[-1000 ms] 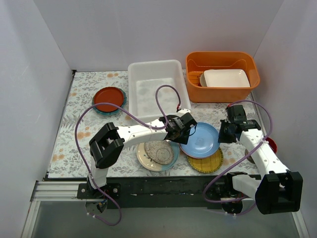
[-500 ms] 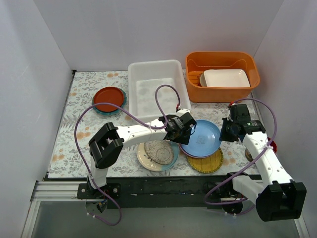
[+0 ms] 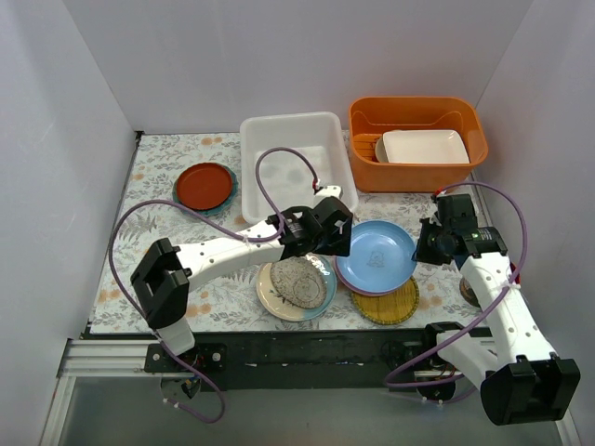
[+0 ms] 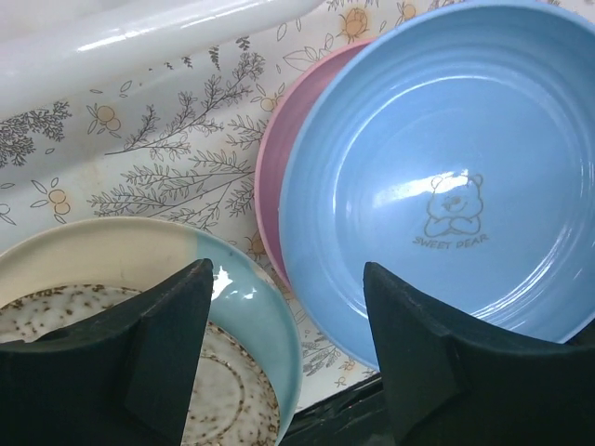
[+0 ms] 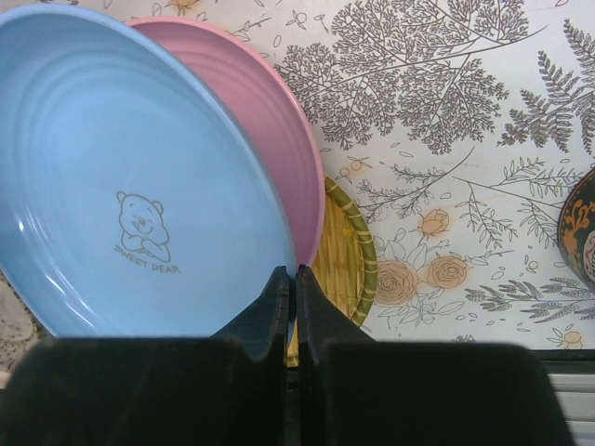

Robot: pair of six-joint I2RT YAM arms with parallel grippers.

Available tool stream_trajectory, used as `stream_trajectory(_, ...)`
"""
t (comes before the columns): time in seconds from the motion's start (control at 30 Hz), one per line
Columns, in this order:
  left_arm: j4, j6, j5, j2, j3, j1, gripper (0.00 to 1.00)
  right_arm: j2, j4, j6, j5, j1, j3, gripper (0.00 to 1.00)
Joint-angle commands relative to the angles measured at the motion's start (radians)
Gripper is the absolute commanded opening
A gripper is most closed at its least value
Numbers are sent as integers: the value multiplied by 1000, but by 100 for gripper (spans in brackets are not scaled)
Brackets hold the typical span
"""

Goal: Place the plates into the plastic bin on the countertop
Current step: Pick up the plate from the corner of the board, then place the plate in the plastic bin.

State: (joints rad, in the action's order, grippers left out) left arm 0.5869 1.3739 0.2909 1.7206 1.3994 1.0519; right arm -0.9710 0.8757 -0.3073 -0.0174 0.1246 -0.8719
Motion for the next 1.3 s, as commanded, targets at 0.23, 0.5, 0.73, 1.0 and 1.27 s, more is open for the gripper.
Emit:
stream_trajectory(0.23, -114, 37, -114, -144, -111, -76, 65, 34, 9, -15, 97, -5, -87, 1)
stream_trajectory(0.5, -151, 50, -162, -136, -132, -79, 63, 49, -4, -39, 192, -6, -90, 1)
stream_trajectory(0.73, -174, 56, -188, -133, -145, -81, 57, 58, -14, -53, 237, -6, -98, 1)
stream_trajectory(1.0, -188, 68, -180, -156, -165, -81, 19, 61, -18, -62, 264, -6, -96, 1)
stream_trajectory(1.27, -170, 111, -200, -206, -194, -81, 0, 68, -59, -88, 316, -6, -66, 1)
